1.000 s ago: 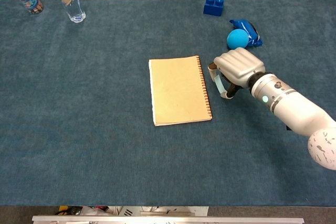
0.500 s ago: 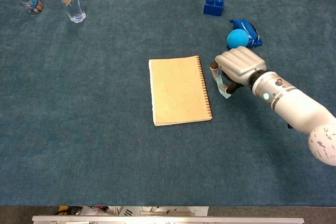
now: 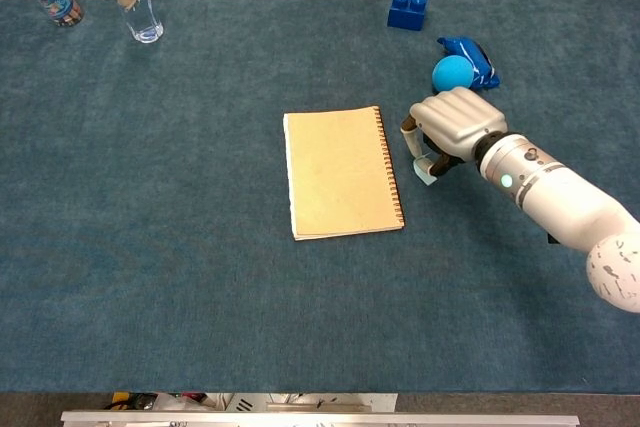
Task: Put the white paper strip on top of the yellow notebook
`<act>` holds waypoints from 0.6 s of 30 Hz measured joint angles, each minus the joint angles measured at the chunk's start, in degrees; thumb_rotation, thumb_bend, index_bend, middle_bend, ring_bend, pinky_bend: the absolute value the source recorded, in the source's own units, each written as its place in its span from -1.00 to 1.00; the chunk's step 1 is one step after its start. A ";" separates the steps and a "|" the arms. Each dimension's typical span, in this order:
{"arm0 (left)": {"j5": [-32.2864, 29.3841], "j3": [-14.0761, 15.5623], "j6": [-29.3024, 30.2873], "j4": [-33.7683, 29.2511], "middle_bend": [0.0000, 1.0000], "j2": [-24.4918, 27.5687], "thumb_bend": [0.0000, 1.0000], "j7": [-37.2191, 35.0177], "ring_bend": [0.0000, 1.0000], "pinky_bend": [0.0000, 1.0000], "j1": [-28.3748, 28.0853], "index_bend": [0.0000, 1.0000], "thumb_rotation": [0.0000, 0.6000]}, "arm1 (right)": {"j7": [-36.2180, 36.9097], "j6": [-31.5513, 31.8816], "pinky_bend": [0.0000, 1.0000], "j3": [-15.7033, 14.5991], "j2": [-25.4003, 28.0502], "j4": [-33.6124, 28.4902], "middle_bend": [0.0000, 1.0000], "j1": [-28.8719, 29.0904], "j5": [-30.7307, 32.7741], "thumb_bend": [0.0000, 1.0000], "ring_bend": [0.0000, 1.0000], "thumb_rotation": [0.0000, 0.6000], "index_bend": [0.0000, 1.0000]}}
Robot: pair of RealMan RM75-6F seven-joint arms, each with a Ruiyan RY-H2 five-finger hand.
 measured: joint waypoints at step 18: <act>0.10 0.15 -0.08 -0.77 -0.37 0.45 -0.48 0.08 -0.43 -0.54 0.11 -0.63 1.00 | 11.13 -9.66 1.00 7.25 7.62 -11.24 0.88 4.57 15.36 -0.30 1.00 1.00 0.31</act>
